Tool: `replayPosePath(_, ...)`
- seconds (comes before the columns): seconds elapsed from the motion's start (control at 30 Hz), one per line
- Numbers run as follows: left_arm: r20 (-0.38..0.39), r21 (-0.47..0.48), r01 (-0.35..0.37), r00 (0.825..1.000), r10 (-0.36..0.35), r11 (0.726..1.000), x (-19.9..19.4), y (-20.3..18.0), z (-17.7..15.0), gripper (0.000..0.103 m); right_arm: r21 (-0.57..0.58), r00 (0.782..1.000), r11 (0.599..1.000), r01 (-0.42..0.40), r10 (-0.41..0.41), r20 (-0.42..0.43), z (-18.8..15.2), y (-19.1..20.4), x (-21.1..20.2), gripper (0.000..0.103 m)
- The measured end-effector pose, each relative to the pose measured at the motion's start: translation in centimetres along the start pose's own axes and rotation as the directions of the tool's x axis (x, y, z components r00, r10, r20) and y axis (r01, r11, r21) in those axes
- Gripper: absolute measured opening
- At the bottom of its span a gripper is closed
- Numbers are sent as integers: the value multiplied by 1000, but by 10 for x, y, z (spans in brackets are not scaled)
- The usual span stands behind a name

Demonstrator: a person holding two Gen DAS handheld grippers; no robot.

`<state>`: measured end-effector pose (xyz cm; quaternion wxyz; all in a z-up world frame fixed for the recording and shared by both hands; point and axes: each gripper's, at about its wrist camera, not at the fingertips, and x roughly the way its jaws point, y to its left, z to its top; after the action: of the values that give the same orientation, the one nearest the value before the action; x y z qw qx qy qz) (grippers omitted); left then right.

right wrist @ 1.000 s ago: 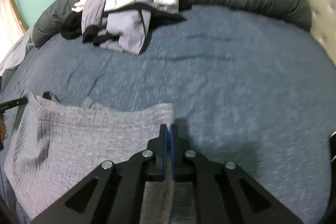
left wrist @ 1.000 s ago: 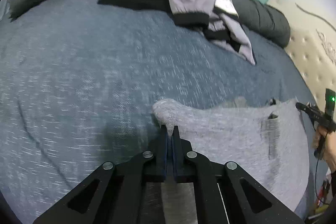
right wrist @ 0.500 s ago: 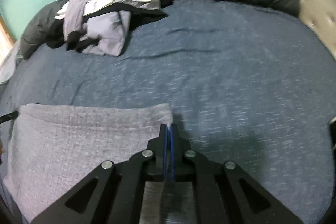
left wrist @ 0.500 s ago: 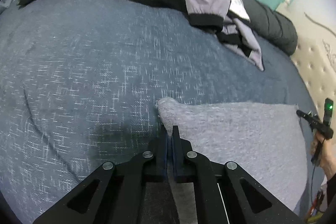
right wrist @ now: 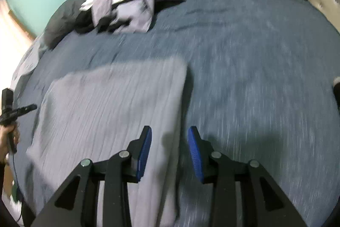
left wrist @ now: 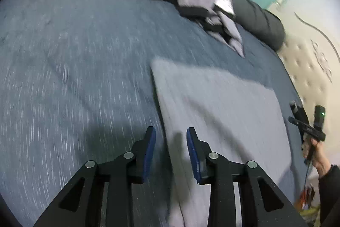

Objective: Fold clothes
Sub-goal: 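Pinch the folded edge with the right gripper while the left gripper straightens it, then grasp the folded sweatshirt edge with the left gripper while the right gripper grasps it too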

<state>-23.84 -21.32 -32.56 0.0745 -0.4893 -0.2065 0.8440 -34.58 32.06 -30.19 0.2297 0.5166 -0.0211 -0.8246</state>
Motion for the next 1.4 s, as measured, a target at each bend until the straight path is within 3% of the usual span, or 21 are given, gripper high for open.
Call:
replayPosePath(0.2, -53, 28, 84, 995, -83, 996, -28, -15, -61, 51, 0, 994, 998, -67, 67, -88, -66, 7, -27, 38)
replayPosePath(0.37, -92, 38, 90, 992, -86, 995, -32, -21, -96, 54, -1, 990, 998, -67, 67, -122, -98, 13, -32, 38)
replayPosePath(0.53, -105, -4, 92, 990, -92, 996, -26, -22, -115, 55, -52, 991, 999, 1, -8, -135, -108, 27, -25, 38)
replayPosePath(0.83, -110, 65, 69, 992, -61, 996, -14, -36, -123, 54, -128, 988, 992, 10, -29, -154, -107, 53, -4, 38)
replayPosePath(0.87, -106, 70, 63, 993, -56, 996, -14, -35, -123, 52, -140, 987, 990, 11, -33, -158, -106, 53, -1, 38)
replayPosePath(1.07, -108, 94, 50, 993, -40, 994, -6, -34, -128, 18, -166, 986, 986, -1, -28, -167, -107, 55, 8, 38)
replayPosePath(1.1, -114, 100, 49, 993, -38, 994, -4, -34, -129, 17, -169, 984, 986, -1, -28, -173, -108, 56, 10, 37)
replayPosePath(1.17, -109, 109, 45, 993, -33, 993, -3, -35, -127, 9, -177, 984, 984, -24, -8, -175, -108, 57, 12, 17)
replayPosePath(1.23, -87, 105, 48, 995, -39, 993, -7, -36, -124, 7, -183, 986, 983, -16, -15, -165, -107, 59, 11, 7)
replayPosePath(1.4, -72, 130, 25, 997, -16, 991, -18, -33, -117, 6, -192, 996, 980, 45, -59, -67, -95, 60, -10, 4)
